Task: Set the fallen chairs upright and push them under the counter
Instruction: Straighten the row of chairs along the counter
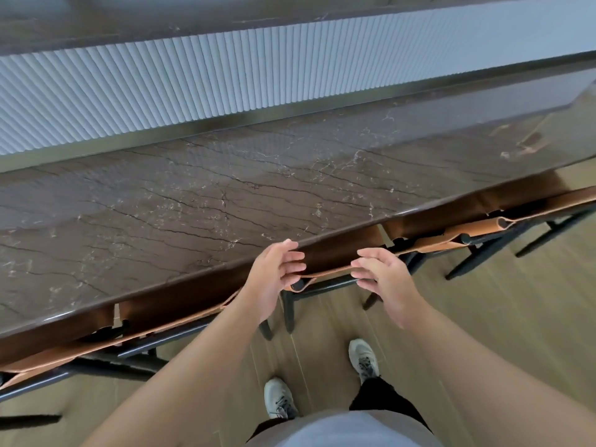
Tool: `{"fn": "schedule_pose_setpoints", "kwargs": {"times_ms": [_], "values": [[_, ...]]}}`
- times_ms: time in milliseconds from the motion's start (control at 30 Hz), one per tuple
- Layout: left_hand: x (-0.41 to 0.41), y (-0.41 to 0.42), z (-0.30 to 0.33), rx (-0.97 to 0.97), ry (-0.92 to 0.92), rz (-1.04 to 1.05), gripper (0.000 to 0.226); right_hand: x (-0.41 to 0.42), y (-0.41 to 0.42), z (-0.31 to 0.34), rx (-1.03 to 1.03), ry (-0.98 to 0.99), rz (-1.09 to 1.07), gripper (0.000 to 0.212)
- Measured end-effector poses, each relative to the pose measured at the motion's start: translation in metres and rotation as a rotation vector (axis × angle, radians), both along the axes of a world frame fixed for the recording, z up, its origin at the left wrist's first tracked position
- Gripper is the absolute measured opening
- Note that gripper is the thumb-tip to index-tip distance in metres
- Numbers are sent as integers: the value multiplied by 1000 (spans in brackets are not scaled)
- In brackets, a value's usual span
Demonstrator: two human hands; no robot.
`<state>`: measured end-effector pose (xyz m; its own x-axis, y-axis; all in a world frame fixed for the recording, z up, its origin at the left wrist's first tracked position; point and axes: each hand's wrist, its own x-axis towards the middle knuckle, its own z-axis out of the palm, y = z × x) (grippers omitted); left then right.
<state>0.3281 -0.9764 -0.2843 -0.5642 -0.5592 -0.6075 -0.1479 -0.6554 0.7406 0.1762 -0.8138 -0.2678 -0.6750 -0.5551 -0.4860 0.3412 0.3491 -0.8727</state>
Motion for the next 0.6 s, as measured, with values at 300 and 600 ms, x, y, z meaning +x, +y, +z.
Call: {"fn": "schedule_pose_setpoints", "kwargs": {"times_ms": [300, 600], "values": [[-64, 66, 24, -163, 74, -35, 28, -83, 59, 0, -173, -277, -188, 22], [-203, 178, 27, -135, 20, -4, 25, -222, 165, 2, -205, -304, -161, 23]]}}
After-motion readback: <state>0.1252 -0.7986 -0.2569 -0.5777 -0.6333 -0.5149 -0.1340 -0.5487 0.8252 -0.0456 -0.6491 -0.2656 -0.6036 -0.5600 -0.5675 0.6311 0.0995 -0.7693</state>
